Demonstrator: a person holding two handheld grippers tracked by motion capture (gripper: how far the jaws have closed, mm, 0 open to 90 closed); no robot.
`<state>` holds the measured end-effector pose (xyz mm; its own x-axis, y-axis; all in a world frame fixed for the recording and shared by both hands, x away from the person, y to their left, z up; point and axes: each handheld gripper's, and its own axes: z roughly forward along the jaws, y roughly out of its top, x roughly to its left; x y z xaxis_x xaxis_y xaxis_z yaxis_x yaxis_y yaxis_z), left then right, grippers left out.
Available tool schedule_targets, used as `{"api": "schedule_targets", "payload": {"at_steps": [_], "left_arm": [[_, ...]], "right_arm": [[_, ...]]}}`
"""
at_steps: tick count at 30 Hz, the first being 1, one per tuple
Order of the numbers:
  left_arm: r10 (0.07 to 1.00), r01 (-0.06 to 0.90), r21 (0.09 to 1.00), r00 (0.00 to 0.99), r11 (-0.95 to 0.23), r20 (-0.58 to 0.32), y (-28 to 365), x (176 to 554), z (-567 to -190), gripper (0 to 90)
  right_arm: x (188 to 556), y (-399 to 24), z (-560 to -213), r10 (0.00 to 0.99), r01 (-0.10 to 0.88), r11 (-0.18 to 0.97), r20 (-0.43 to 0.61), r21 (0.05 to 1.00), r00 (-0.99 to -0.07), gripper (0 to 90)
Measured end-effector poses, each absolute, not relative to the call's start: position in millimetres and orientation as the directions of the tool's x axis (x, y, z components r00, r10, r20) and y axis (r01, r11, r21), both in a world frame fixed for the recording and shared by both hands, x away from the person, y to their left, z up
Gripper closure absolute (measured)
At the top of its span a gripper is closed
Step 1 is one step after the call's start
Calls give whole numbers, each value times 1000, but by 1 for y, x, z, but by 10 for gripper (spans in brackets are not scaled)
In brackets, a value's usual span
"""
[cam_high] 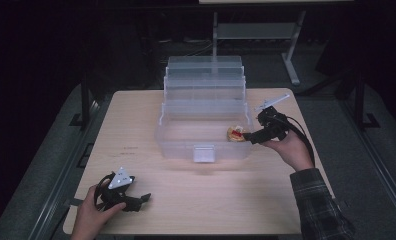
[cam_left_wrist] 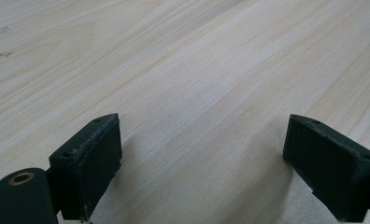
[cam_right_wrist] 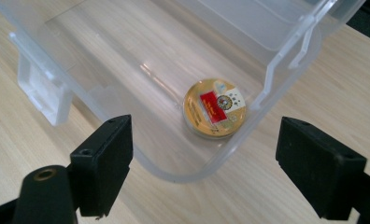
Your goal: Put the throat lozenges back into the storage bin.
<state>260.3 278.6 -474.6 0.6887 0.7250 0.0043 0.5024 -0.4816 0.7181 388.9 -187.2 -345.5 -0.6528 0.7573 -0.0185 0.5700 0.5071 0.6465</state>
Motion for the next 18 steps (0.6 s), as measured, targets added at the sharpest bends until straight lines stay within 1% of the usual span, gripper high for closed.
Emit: {"api": "schedule_targets", "payload": {"at_steps": [18], "left_arm": [[725,503,718,689,-481,4,279,260,-475,107]], "right_arm": [[364,-213,-364,779,594,480,-2,646,-627,129]]}}
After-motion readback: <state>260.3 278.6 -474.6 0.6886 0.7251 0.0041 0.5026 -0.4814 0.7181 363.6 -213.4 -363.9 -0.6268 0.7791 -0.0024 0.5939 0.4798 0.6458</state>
